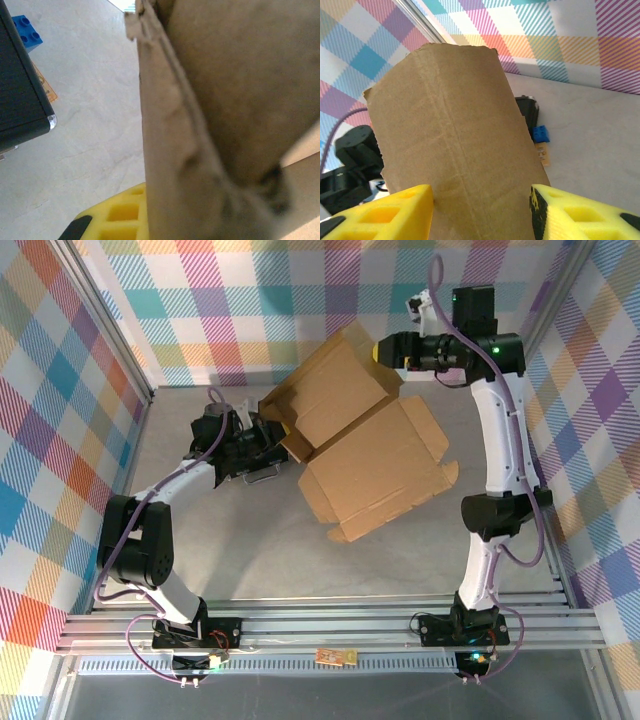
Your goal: Fold the paper box
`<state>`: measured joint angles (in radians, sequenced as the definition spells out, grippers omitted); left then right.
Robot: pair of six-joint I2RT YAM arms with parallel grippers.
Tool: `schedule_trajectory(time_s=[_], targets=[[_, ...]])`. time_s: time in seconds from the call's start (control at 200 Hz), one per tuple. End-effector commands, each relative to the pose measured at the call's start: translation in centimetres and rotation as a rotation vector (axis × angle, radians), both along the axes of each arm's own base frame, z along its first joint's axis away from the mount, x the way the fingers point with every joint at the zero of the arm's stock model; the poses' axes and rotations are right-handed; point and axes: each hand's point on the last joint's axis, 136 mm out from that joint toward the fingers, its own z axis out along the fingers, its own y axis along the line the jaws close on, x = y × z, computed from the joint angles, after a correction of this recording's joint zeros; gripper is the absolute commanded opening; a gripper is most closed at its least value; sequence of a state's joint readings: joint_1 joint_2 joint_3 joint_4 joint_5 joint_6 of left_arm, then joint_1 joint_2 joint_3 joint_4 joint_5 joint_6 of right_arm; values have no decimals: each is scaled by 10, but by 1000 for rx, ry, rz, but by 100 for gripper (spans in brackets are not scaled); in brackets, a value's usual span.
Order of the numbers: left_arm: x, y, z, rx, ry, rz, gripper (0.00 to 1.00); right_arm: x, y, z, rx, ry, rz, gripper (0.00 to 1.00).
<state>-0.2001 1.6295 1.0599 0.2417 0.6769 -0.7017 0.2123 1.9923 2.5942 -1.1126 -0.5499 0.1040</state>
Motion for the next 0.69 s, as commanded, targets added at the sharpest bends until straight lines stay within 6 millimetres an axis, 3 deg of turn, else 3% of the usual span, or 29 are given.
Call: schedule_trajectory(time_s=[0.0, 0.405, 0.69], targets=[[-5, 1, 38, -1, -96, -37, 0, -3, -5, 5, -91, -78, -21, 53], [-9, 2, 49, 22, -126, -48, 0, 8, 9, -24, -267, -105, -45, 52], [-9, 3, 52, 36, -135, -44, 0, 22, -1, -38, -432, -134, -164, 46]])
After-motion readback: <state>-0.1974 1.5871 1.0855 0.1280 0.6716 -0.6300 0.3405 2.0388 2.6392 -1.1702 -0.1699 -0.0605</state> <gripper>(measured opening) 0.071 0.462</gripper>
